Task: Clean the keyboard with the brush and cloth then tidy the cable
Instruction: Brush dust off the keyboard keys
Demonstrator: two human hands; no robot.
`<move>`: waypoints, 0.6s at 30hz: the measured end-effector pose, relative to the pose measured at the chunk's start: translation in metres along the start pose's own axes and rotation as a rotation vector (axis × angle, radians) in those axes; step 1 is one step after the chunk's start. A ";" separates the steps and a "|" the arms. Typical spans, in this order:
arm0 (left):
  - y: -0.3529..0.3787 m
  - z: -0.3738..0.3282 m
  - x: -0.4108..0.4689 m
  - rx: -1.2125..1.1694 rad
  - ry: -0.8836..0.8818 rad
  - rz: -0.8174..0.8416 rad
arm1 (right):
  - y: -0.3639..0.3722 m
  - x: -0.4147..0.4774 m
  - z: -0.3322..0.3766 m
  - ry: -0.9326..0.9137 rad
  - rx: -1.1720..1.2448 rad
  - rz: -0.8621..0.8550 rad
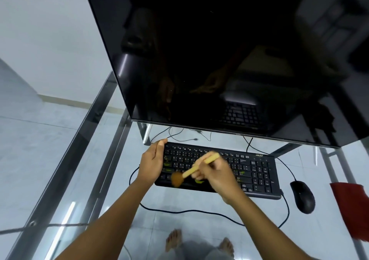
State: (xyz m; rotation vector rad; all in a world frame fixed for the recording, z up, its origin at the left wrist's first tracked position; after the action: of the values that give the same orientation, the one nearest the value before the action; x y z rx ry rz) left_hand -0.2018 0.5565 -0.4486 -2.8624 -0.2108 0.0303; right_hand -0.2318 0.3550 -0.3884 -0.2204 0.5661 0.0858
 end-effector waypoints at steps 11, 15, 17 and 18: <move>0.001 -0.002 -0.003 -0.112 -0.090 -0.025 | 0.015 0.004 -0.006 -0.042 -0.422 0.142; 0.007 -0.008 -0.008 -0.143 -0.085 -0.033 | -0.008 0.004 0.010 -0.180 -0.171 -0.216; 0.008 -0.008 -0.010 -0.147 -0.094 -0.046 | 0.008 0.002 0.009 -0.048 -0.093 0.013; 0.008 -0.008 -0.011 -0.142 -0.093 -0.049 | 0.017 0.000 0.005 0.015 -0.127 0.137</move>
State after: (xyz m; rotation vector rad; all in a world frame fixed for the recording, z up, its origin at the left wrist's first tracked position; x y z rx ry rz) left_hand -0.2109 0.5450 -0.4430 -2.9985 -0.3138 0.1452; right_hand -0.2318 0.3726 -0.3876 -0.3064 0.5908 0.2533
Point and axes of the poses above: each hand's wrist, its own x-axis towards the middle knuckle, its own y-axis out of the palm, z = x × y, the point moved 4 cm from there along x, towards the middle knuckle, and after that the axes turned 13 degrees about y, right-handed, at the moved point
